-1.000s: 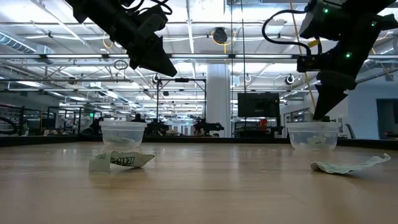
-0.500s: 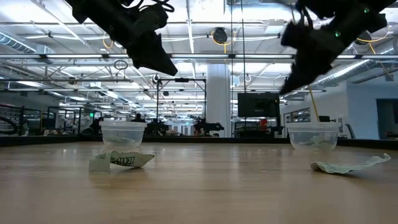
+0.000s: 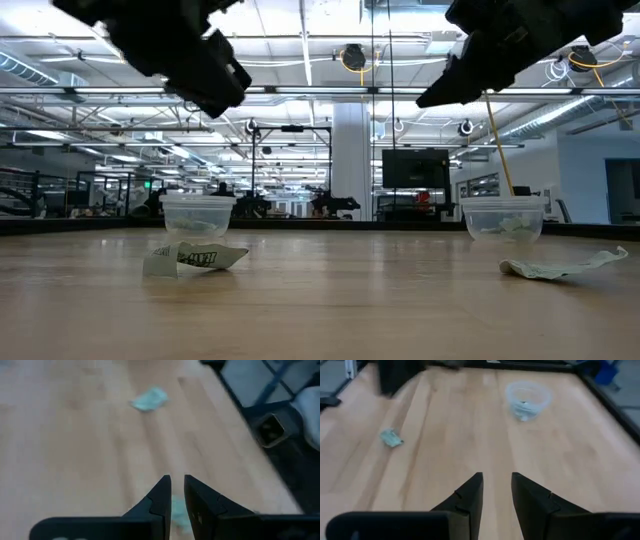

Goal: Pick and place Stevia / Truvia into bins
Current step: Put the stevia packet into the left transparent container

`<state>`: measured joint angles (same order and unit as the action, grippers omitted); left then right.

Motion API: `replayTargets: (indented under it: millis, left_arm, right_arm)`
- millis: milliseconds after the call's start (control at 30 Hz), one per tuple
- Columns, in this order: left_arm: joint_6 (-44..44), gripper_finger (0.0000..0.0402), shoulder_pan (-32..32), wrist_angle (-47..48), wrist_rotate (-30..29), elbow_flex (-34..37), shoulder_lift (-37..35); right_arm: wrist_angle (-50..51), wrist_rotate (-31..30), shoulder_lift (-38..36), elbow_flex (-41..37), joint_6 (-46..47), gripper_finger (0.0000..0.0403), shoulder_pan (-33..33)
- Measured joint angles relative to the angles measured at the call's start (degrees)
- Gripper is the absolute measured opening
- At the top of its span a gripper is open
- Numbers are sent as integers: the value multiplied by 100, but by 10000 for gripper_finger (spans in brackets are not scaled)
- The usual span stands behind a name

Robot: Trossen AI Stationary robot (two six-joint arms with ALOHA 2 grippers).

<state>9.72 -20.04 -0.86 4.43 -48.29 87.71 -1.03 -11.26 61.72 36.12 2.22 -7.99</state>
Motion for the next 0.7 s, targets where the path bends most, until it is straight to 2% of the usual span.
replayTargets:
  millis: [133, 267, 400, 533, 700]
  left_arm:
    - [985, 58, -469, -326, -388, -3, 497]
    - [1971, 68, -633, -186, -788, -1, 711]
    - [2318, 103, -675, -9, -1042, 4, 758]
    - [2474, 140, -678, 201, -963, 1, 758]
    - [2752, 158, -778, 418, -823, -3, 919]
  right_arm:
    - [-182, -93, 55, 2, -391, 94, 29]
    - [-185, -93, 54, 0, -509, 95, 31]
    - [-213, -93, 54, 2, -526, 94, 31]
    - [-228, -93, 54, 0, -771, 94, 31]
    - [-310, -91, 52, 0, -1002, 93, 52]
